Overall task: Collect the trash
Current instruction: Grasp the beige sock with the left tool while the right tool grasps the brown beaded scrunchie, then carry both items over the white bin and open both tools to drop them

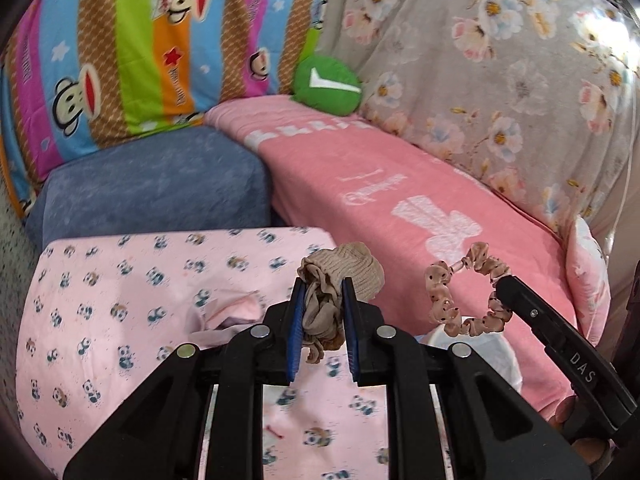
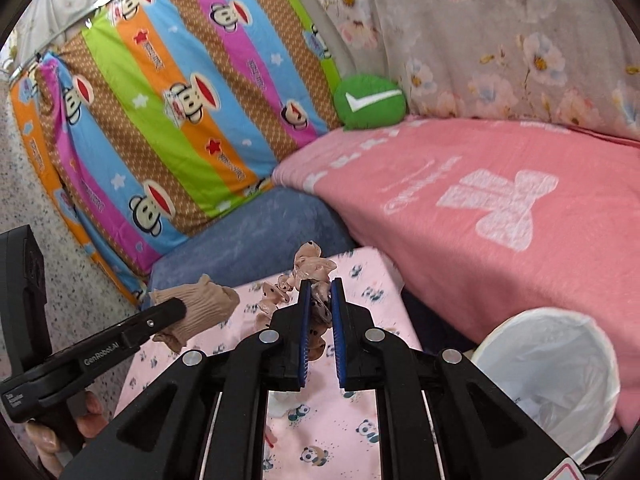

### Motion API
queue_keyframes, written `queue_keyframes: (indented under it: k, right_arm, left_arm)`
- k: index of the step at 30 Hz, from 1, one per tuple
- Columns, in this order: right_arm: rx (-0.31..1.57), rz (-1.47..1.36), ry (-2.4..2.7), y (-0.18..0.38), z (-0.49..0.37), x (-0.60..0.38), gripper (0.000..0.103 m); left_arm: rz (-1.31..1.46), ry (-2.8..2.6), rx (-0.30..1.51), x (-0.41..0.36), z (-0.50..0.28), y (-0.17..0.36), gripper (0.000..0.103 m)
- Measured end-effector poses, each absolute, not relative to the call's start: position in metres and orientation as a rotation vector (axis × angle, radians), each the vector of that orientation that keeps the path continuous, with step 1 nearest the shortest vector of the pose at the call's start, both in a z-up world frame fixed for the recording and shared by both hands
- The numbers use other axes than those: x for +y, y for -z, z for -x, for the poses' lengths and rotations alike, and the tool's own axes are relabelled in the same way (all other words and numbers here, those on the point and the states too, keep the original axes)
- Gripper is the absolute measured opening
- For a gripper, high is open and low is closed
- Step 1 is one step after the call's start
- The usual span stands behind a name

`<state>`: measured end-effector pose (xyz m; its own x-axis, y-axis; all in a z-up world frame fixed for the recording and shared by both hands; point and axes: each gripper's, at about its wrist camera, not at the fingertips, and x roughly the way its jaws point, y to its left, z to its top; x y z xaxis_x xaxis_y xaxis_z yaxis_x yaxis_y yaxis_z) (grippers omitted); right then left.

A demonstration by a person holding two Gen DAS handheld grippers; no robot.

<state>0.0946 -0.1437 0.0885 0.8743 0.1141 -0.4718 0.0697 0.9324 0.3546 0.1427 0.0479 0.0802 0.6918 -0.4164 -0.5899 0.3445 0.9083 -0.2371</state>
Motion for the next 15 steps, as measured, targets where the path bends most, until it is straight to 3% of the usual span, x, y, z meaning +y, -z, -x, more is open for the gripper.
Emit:
queue_keyframes:
  k: [15]
  right_arm:
    - [0.391, -0.423, 0.103, -0.124, -0.018, -0.235, 0.011]
  left_arm:
    - [-0.002, 0.604, 0.617, -0.052, -0.096, -0.110, 0.017]
